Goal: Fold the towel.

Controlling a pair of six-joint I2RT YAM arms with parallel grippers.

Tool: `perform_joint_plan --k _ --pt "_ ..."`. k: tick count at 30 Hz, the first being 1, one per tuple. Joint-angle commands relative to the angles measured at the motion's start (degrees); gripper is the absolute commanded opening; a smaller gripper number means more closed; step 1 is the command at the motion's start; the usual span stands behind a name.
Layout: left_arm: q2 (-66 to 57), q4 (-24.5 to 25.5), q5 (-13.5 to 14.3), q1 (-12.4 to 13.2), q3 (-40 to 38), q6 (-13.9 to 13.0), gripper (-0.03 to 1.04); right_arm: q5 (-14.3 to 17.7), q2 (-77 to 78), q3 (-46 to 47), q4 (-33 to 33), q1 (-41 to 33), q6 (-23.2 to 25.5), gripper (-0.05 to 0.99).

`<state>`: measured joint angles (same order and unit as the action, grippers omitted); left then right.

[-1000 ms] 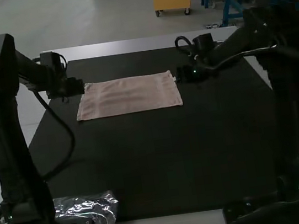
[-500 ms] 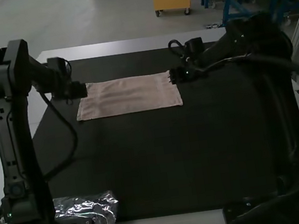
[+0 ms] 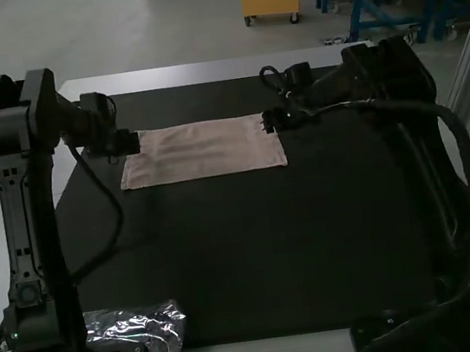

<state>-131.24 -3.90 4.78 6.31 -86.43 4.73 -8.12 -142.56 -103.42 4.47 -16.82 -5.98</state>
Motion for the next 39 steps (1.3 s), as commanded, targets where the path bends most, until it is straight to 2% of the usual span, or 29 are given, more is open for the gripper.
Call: perform_joint_plan --k 1,15,21,29,32,33,35,39 --pt "-1.5 -0.1 0.7 0.4 -3.6 -0.8 0.96 0.4 -1.9 -4.4 -0.5 -0.8 -0.6 0.91" --pt "-9.5 4.4 0.7 1.4 -15.1 -0.9 0.96 0.4 -10.4 -18.2 -6.8 -1.1 -1.6 0.9" --pt "-12.1 9.3 0.7 1.4 -19.2 -0.7 0.96 0.3 -13.7 -24.1 -13.7 -1.7 -2.7 0.9" --pt "-13.3 12.0 0.3 1.3 -20.4 -0.8 0.96 0.3 -15.3 -26.9 -20.9 -2.3 -3.3 0.9" --pt "-13.2 12.9 0.3 1.0 -20.4 -0.8 0.95 -2.1 -15.6 -26.8 -24.2 -2.6 -4.5 0.89" --pt "-13.2 13.0 0.3 1.0 -20.3 -0.8 0.9 -3.6 -15.6 -26.8 -25.8 -2.7 -4.7 0.89" --pt "-13.3 13.0 0.3 0.9 -19.9 -0.9 0.84 -3.8 -15.6 -26.7 -27.1 -2.8 -5.9 0.84" --pt "-13.2 12.3 0.2 1.0 -18.8 -0.9 0.84 -4.3 -15.6 -26.9 -26.5 -2.7 -6.2 0.84"
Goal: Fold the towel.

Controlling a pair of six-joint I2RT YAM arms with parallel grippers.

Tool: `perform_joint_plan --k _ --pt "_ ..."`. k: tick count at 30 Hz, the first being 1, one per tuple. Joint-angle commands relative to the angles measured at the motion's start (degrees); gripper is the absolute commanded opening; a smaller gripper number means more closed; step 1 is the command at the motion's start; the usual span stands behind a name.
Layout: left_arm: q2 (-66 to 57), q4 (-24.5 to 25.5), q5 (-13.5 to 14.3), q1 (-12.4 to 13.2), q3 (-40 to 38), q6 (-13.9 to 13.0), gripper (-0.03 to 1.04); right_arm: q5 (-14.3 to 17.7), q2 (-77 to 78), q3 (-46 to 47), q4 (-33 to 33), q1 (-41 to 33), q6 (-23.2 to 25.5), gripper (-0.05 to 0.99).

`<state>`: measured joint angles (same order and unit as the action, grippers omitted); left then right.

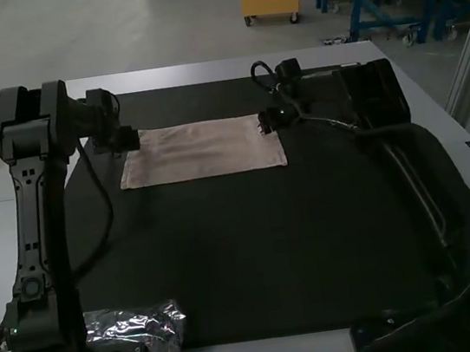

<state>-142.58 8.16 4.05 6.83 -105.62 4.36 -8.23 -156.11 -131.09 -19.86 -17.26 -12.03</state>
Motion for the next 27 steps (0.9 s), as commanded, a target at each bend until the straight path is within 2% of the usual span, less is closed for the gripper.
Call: perform_joint_plan --k 1,6,15,24,25,26,27 --pt "-1.8 -0.1 1.0 0.6 0.6 -0.5 0.84 -4.3 -2.1 0.7 -1.8 -2.3 -0.3 0.84" --pt "-1.7 -1.2 -0.5 0.8 0.7 -0.6 0.84 -4.3 -2.3 -0.5 0.2 -3.0 -0.1 0.86" --pt "-1.6 -3.2 -0.6 0.9 0.0 -0.6 0.86 -2.8 -4.4 -6.0 1.2 -3.4 2.5 0.85" --pt "-1.6 -4.5 -0.6 0.5 -1.0 -1.3 0.85 -2.8 -7.5 -11.8 -1.7 -3.4 3.9 0.85" --pt "-1.6 -4.4 -0.7 0.6 -0.9 -1.5 0.85 -3.1 -7.5 -11.8 -1.9 -3.3 3.9 0.8" --pt "-1.6 -4.3 -0.7 0.5 -1.0 -1.7 0.85 -3.4 -7.5 -11.7 -2.0 -3.4 3.9 0.7" --pt "-1.7 -4.2 -1.2 0.5 -0.8 -2.2 0.8 -4.0 -7.6 -11.7 -2.3 -3.4 4.0 0.54"
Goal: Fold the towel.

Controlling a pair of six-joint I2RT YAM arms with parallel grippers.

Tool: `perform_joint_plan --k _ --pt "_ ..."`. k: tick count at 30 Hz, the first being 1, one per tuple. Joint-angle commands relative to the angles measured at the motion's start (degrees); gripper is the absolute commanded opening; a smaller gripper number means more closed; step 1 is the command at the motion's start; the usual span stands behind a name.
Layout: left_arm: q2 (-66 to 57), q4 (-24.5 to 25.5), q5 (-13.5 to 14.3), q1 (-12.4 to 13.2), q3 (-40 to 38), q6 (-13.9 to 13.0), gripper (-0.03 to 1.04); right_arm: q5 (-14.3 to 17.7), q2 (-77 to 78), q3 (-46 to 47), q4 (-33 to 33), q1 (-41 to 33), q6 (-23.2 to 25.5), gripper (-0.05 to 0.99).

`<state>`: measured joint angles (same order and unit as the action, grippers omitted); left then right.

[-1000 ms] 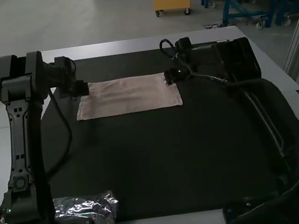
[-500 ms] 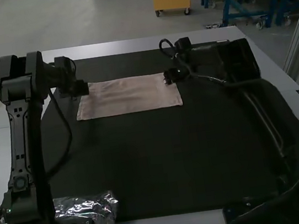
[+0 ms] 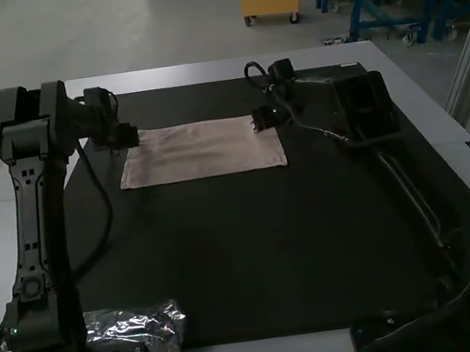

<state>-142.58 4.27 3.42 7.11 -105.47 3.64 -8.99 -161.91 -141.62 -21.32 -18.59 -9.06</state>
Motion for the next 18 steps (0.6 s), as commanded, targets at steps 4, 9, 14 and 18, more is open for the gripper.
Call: perform_joint_plan --k 4,9,14,18 --pt "-1.8 -0.2 -4.7 0.5 -0.1 -1.4 0.02 -5.4 -1.8 -1.5 -2.1 -2.4 1.0 -0.02" --pt "-0.9 -0.1 -6.7 -0.1 1.6 -2.0 0.02 -5.5 -1.4 -1.6 -3.8 -2.0 1.0 -0.02" --pt "2.3 -0.8 -8.9 -0.1 3.1 -2.9 0.02 -5.5 0.6 -1.6 -4.3 -0.9 1.6 -0.02" --pt "4.9 -1.4 -9.9 0.2 4.6 -3.7 0.02 -5.5 2.2 -1.6 -4.5 0.0 1.9 -0.02"
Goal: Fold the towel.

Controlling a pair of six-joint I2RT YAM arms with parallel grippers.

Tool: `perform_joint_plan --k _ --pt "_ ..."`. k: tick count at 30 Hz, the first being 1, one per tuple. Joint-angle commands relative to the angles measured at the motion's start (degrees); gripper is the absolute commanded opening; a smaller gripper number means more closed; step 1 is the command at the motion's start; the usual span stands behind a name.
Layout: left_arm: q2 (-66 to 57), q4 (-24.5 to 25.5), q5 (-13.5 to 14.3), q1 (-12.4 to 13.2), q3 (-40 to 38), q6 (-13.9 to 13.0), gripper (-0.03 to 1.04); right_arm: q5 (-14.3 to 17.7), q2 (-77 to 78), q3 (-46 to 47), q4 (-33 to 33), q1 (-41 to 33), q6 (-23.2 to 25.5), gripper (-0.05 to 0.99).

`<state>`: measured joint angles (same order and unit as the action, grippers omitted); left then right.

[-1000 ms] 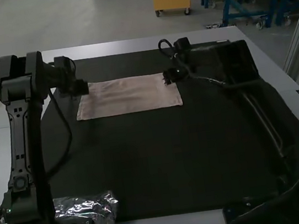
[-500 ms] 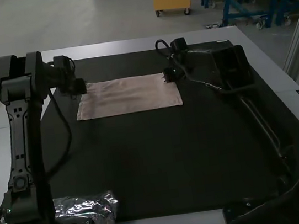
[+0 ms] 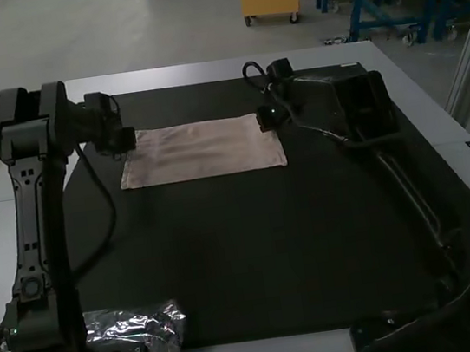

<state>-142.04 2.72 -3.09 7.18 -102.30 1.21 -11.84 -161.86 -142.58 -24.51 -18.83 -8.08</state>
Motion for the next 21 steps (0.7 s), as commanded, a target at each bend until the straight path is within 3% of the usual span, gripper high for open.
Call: perform_joint_plan --k 1,13,16,17,19,21 --pt "4.8 0.2 -4.0 0.1 1.8 -1.3 0.02 -2.7 2.5 -0.6 -1.4 0.5 1.0 -0.02" --pt "10.0 -2.6 -5.9 0.5 5.4 -1.4 0.02 -3.1 5.3 -0.7 -3.5 1.8 1.7 -0.02" --pt "9.8 -3.5 -5.7 0.4 5.5 -3.4 0.02 -3.4 5.3 -0.9 -3.5 1.5 1.8 -0.02" --pt "9.5 -3.7 -5.6 0.3 5.6 -3.8 0.1 -3.4 5.2 -0.8 -3.4 1.3 1.7 -0.02" --pt "8.9 -3.8 -5.6 0.5 5.5 -4.0 0.37 -3.5 5.0 -0.7 -3.4 1.2 1.8 -0.02" --pt "7.9 -4.2 -5.4 0.5 5.4 -4.0 0.49 -3.5 5.0 -0.7 -3.4 0.8 1.8 -0.02"
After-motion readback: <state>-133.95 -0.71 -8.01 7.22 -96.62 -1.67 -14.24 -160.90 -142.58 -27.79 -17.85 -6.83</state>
